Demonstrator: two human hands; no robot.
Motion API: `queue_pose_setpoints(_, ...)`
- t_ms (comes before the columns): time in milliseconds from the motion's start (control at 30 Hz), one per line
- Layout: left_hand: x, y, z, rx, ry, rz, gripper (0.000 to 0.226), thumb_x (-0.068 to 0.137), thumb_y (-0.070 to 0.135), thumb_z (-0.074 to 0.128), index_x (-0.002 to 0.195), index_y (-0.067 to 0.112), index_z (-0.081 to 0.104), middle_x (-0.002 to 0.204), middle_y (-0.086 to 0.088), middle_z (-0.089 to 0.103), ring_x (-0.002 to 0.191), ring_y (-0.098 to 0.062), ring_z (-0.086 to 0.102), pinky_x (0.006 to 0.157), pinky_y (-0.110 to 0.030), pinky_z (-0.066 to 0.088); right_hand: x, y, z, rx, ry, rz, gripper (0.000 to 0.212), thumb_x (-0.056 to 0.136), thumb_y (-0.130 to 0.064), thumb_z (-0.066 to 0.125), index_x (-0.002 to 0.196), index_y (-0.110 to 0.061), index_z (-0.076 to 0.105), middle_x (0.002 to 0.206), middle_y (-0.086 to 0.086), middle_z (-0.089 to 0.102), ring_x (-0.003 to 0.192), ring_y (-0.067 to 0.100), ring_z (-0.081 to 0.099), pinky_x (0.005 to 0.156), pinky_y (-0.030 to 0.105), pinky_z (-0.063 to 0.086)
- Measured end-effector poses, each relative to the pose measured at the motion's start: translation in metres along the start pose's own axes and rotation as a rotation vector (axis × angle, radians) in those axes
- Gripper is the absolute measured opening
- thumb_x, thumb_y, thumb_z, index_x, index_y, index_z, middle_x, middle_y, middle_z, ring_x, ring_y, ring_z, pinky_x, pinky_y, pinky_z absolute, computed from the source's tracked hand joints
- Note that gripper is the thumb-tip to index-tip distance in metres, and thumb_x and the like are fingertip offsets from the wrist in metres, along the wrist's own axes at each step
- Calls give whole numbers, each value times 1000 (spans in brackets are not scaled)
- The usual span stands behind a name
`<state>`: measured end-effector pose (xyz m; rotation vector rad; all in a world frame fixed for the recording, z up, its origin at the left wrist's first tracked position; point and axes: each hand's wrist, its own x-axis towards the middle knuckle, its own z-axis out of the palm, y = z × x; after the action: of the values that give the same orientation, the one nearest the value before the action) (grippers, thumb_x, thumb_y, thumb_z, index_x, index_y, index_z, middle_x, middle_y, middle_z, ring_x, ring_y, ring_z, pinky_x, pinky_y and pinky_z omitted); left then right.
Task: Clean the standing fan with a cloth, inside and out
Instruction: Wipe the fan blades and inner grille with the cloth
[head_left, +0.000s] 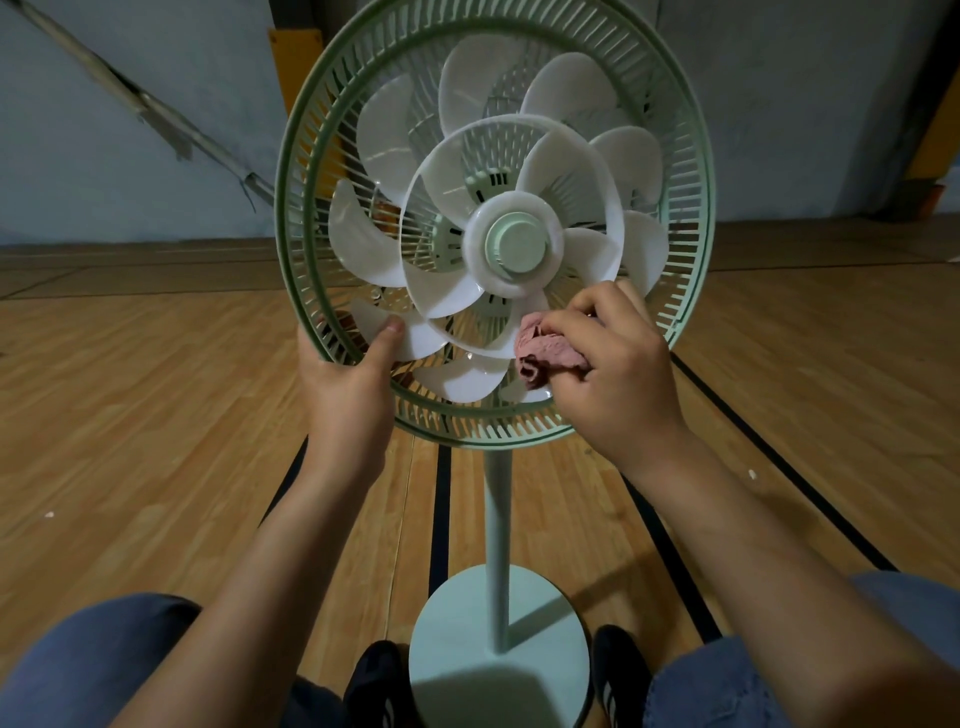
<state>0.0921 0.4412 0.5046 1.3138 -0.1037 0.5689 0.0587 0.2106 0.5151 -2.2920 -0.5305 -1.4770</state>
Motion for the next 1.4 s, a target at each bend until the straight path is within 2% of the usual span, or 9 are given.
queue_pose_setpoints(300,-3,-4,4,22,25,-6,52,98,22,79,144,23,55,124,6,75,110,-11,75,96,-40,64,0,-41,13,79,-150,67,42,77,5,62,117,0,75,101,13,57,99,32,54,84,45,50)
queue_pose_setpoints(433,-5,-6,3,34,23,-6,52,98,23,79,144,24,56,123,7,74,108,-10,76,90,-35,65,2,-55,19,205,-126,121,55,79,11,64,132,-1,71,110,15,64,108,33,60,93,47,52)
queue_pose_setpoints(533,-4,-5,2,15,26,-11,52,98,23,79,144,25,55,122,9,75,107,-8,76,85,-29,66,3,-62,20,310,-57,200,55,80,14,64,131,-2,72,115,11,70,111,27,65,98,41,55)
queue_pose_setpoints(667,-5,-5,3,10,16,-17,58,95,34,80,147,28,55,122,14,76,109,-7,76,90,-34,65,4,-68,19,472,-5,362,37,82,9,72,110,-13,66,104,-1,71,97,13,68,84,26,57)
queue_pose_setpoints(767,-9,-1,4,1,-7,-10,80,82,61,80,151,31,53,128,13,75,113,-6,75,87,-31,66,8,-68,19,541,-12,408,33,84,8,72,102,-17,59,98,-2,67,92,16,68,79,36,58)
queue_pose_setpoints(900,-10,1,3,41,-43,22,93,75,76,81,151,31,52,130,12,74,114,-6,75,88,-33,66,13,-67,16,619,-50,422,22,91,1,72,106,-12,63,96,-3,70,87,18,71,75,44,60)
queue_pose_setpoints(1100,-13,0,2,23,-80,-3,93,73,60,86,152,27,49,131,8,73,116,-11,75,92,-35,64,21,-73,17,674,-46,385,20,98,-7,71,115,-14,64,100,-6,73,93,5,71,78,23,60)
queue_pose_setpoints(1233,-11,1,1,5,-97,-17,91,78,43,88,155,22,46,134,3,71,117,-14,75,99,-42,62,22,-73,20,663,-70,394,24,97,-5,71,118,-14,64,103,-5,72,98,7,70,83,32,60)
queue_pose_setpoints(1400,-11,2,-2,-4,-129,-5,92,77,43,87,156,20,46,134,3,71,116,-11,74,98,-37,63,23,-72,21,717,-85,394,29,97,-10,73,124,-16,64,112,-7,74,107,3,71,90,25,60)
